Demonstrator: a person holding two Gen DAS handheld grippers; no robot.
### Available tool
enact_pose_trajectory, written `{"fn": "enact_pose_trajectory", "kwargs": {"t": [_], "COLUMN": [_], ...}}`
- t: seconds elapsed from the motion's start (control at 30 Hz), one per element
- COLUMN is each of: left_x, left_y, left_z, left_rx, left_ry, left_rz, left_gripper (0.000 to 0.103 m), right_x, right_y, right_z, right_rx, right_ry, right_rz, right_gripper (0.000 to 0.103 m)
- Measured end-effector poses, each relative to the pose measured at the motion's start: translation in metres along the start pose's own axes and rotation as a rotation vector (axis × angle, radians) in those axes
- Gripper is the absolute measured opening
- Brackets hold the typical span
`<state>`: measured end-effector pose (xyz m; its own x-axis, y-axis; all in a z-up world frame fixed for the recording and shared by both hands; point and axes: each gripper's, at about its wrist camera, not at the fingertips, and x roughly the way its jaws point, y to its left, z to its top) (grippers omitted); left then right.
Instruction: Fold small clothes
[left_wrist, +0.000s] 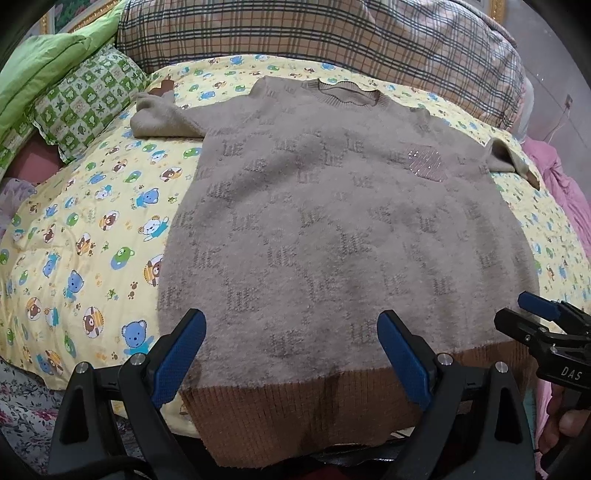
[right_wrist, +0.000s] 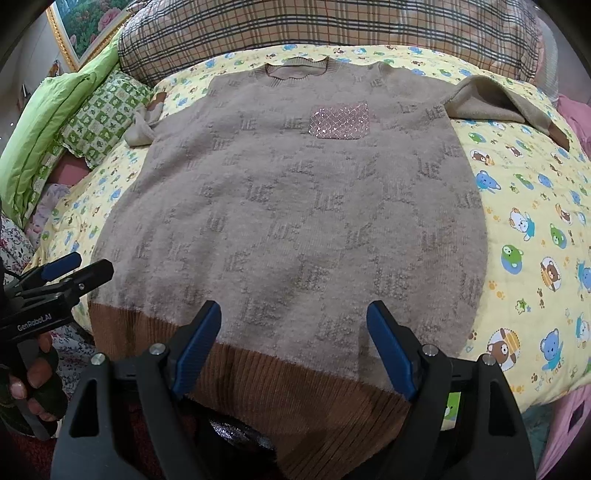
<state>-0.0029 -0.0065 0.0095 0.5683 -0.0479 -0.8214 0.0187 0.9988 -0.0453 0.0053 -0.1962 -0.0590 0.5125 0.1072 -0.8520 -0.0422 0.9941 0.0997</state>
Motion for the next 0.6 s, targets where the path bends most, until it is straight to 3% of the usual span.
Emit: {"fn": "enact_pose_trajectory", "kwargs": {"t": [0.1, 0.23, 0.6], "left_x": [0.001, 0.000, 0.004], "left_y": [-0.002, -0.002, -0.002], "left_z": [0.000, 0.000, 0.000], "left_rx": [0.010, 0.019, 0.017], "left_ry": [0.005, 0.008, 0.027], "left_rz": [0.002, -0.001, 0.002], "left_gripper": [0.094, 0.095, 0.095], "right_x": [0.005, 0.008, 0.012], "right_y": [-0.007, -0.005, -0.006], "right_z": [0.006, 0.008, 0.009], "right_rx": [-0.016, -0.004, 0.008], "right_ry": [-0.031, 0.021, 0.053], "right_rz": [0.005, 0.014, 0.012], "right_gripper": [0.081, 0.081, 0.081]}}
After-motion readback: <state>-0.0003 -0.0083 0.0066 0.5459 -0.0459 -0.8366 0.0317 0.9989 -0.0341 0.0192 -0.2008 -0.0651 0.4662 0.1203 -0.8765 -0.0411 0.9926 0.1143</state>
